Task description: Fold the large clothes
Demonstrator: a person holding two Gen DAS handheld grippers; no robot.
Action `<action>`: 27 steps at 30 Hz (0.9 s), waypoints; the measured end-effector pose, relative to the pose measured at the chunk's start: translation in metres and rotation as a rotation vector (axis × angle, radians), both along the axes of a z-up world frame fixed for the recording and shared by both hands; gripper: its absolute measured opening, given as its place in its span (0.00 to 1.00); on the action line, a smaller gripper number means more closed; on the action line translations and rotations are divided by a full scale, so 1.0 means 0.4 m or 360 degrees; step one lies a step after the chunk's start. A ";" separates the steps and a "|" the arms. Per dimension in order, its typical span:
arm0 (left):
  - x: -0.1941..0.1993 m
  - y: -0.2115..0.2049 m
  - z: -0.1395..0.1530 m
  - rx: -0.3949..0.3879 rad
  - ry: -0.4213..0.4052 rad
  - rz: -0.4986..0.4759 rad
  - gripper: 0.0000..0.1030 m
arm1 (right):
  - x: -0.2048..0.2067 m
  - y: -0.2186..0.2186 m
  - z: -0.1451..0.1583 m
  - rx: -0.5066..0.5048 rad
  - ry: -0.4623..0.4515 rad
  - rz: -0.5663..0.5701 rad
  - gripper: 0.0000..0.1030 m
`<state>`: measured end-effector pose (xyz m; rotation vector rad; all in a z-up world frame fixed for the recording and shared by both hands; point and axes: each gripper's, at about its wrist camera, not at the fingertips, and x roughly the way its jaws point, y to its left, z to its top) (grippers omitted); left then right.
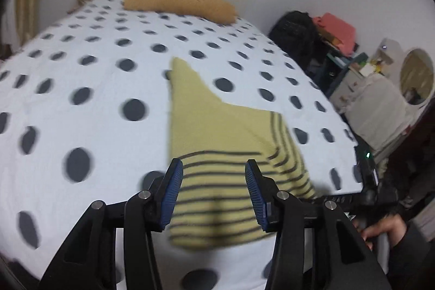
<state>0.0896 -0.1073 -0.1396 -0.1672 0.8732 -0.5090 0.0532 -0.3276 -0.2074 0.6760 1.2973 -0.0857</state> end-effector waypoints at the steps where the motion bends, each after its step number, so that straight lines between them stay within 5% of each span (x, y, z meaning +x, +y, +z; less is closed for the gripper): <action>1: 0.028 -0.023 -0.023 -0.0020 0.0059 -0.0030 0.47 | -0.006 -0.008 -0.002 0.0025 -0.0010 -0.0017 0.15; 4: 0.088 -0.083 -0.164 0.0145 0.0244 -0.0021 0.49 | -0.027 -0.035 -0.016 0.0138 -0.0047 -0.0092 0.16; 6: 0.080 -0.092 -0.226 0.0261 0.0199 -0.0025 0.50 | -0.037 -0.047 -0.021 0.0172 -0.0058 -0.0121 0.16; 8: 0.060 -0.101 -0.225 0.0319 0.0120 -0.0034 0.50 | -0.040 -0.050 -0.024 0.0196 -0.0056 -0.0126 0.16; 13: 0.070 -0.094 -0.219 0.0292 0.0181 0.0006 0.50 | -0.049 -0.051 0.014 0.0199 -0.0076 -0.0182 0.16; 20: 0.067 -0.089 -0.208 0.0286 0.0186 0.0030 0.50 | -0.013 0.045 0.221 -0.0151 -0.0336 -0.0114 0.22; 25: 0.062 -0.094 -0.208 0.0297 0.0177 0.0030 0.50 | -0.003 0.076 0.314 -0.0589 -0.0320 -0.0321 0.23; 27: 0.060 -0.094 -0.208 0.0294 0.0170 0.0037 0.50 | 0.002 0.078 0.342 -0.0558 -0.0433 -0.0327 0.23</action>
